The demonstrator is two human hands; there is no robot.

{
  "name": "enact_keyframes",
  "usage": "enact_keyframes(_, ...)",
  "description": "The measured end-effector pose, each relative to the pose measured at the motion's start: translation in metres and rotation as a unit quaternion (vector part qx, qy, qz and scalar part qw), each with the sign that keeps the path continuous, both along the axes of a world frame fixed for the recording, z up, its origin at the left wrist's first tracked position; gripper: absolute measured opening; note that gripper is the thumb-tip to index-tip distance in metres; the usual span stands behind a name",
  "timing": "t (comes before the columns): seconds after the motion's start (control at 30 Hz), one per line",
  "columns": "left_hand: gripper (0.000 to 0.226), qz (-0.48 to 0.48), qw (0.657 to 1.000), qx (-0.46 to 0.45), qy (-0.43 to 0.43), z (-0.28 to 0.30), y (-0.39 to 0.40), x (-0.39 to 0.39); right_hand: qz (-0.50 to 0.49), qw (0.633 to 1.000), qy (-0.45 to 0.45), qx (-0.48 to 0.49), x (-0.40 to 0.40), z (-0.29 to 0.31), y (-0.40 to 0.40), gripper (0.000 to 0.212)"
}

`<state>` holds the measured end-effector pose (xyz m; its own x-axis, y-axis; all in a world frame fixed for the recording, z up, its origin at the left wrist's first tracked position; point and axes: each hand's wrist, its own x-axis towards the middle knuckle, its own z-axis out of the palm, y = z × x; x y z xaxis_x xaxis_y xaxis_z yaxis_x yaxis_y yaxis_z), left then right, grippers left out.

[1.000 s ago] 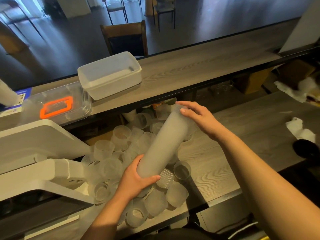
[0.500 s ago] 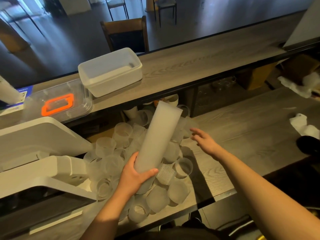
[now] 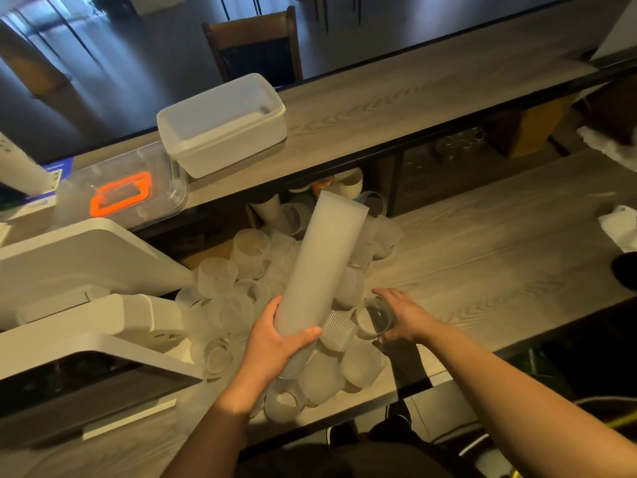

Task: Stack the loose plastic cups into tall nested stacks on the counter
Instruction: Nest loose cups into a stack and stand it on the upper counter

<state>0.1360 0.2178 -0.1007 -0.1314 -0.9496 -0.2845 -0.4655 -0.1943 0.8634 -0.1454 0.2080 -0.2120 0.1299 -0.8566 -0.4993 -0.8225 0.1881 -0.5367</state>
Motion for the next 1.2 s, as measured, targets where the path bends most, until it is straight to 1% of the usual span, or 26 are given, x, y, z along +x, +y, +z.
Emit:
enact_keyframes(0.07, 0.083, 0.0, 1.0, 0.003, 0.002, -0.001, 0.002, 0.001, 0.012, 1.0, 0.007, -0.007, 0.002, -0.004, 0.0, 0.113)
enact_keyframes(0.13, 0.079, 0.003, 1.0, 0.005, 0.005, -0.001, 0.004, 0.001, 0.026, 0.999, 0.019, -0.018, 0.006, -0.006, 0.001, 0.109)
enact_keyframes(0.27, 0.081, 0.012, 1.0, 0.008, 0.0, -0.001, 0.008, 0.002, 0.021, 0.999, 0.022, -0.037, 0.011, -0.012, 0.002, 0.093)
enact_keyframes(0.37, 0.081, 0.013, 1.0, 0.009, -0.004, -0.002, 0.01, 0.004, -0.065, 0.997, -0.03, -0.024, 0.006, -0.01, 0.004, 0.086)
enact_keyframes(0.5, 0.091, 0.01, 1.0, 0.008, -0.01, -0.003, 0.008, 0.006, -0.166, 0.98, -0.091, -0.056, -0.004, 0.007, -0.002, 0.075)
enact_keyframes(0.6, 0.092, 0.006, 1.0, 0.01, -0.006, -0.005, 0.007, 0.004, -0.266, 0.947, -0.162, -0.083, -0.005, 0.035, -0.014, 0.063)
enact_keyframes(0.7, 0.097, -0.006, 1.0, 0.013, -0.011, -0.007, 0.007, 0.003, -0.342, 0.894, -0.258, -0.132, -0.012, 0.076, -0.033, 0.047)
enact_keyframes(0.77, 0.099, -0.02, 1.0, 0.01, -0.02, -0.006, 0.006, 0.003, -0.375, 0.846, -0.345, -0.156, -0.021, 0.11, -0.043, 0.038)
enact_keyframes(0.8, 0.099, -0.026, 0.999, 0.008, -0.025, -0.005, 0.004, 0.003, -0.376, 0.831, -0.372, -0.173, -0.025, 0.127, -0.046, 0.037)
enact_keyframes(0.83, 0.099, -0.032, 0.999, 0.004, -0.031, -0.003, 0.003, 0.003, -0.366, 0.826, -0.383, -0.192, -0.029, 0.143, -0.049, 0.038)
enact_keyframes(0.9, 0.099, -0.044, 0.998, -0.006, -0.041, 0.0, 0.0, 0.002, -0.322, 0.839, -0.382, -0.217, -0.033, 0.172, -0.053, 0.044)
enact_keyframes(1.03, 0.098, -0.07, 0.995, -0.023, -0.064, 0.002, -0.007, 0.004, -0.222, 0.896, -0.324, -0.209, -0.027, 0.199, -0.059, 0.061)
enact_keyframes(1.07, 0.095, -0.075, 0.994, -0.028, -0.072, 0.002, -0.008, 0.004, -0.212, 0.901, -0.314, -0.21, -0.025, 0.201, -0.06, 0.06)
enact_keyframes(1.17, 0.087, -0.084, 0.992, -0.047, -0.087, 0.001, -0.009, 0.007, -0.209, 0.909, -0.291, -0.215, -0.019, 0.201, -0.064, 0.048)
enact_keyframes(1.2, 0.086, -0.086, 0.991, -0.049, -0.086, 0.0, -0.009, 0.008, -0.202, 0.914, -0.285, -0.208, -0.017, 0.2, -0.064, 0.047)
